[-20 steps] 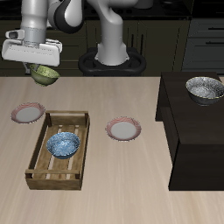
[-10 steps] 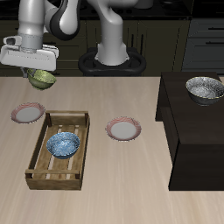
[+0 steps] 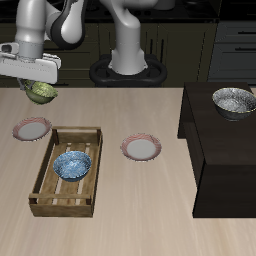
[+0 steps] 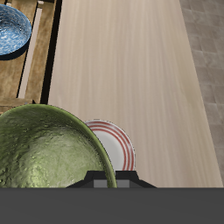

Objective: Place the green bowl onto the plate that is next to the blue bowl

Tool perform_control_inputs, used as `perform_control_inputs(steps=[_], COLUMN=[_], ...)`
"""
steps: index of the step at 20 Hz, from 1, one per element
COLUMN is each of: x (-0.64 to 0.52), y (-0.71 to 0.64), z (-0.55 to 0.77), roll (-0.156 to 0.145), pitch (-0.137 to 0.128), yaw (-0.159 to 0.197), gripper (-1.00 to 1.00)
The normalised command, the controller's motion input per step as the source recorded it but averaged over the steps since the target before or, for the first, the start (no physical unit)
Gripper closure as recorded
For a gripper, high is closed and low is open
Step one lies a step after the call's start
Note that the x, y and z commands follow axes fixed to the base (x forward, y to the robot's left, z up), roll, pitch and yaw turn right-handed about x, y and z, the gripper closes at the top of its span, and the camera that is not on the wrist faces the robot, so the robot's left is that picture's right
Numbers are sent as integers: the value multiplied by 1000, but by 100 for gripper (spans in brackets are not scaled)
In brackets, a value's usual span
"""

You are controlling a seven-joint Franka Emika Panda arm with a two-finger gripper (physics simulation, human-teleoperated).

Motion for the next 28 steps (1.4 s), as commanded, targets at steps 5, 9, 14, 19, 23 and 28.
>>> perform_control_inputs(steps=[5, 9, 14, 19, 23, 28], x=[48, 57, 72, 14, 23, 12], y=[-56, -74, -70, -120, -200, -41], z=[-197, -50, -196, -186, -352, -209], roll=[-1, 30, 19, -24, -56, -27], pitch=[28, 10, 45, 20, 50, 18], yaw=[3, -27, -30, -5, -9, 3], gripper=[100, 100, 100, 100, 100, 100])
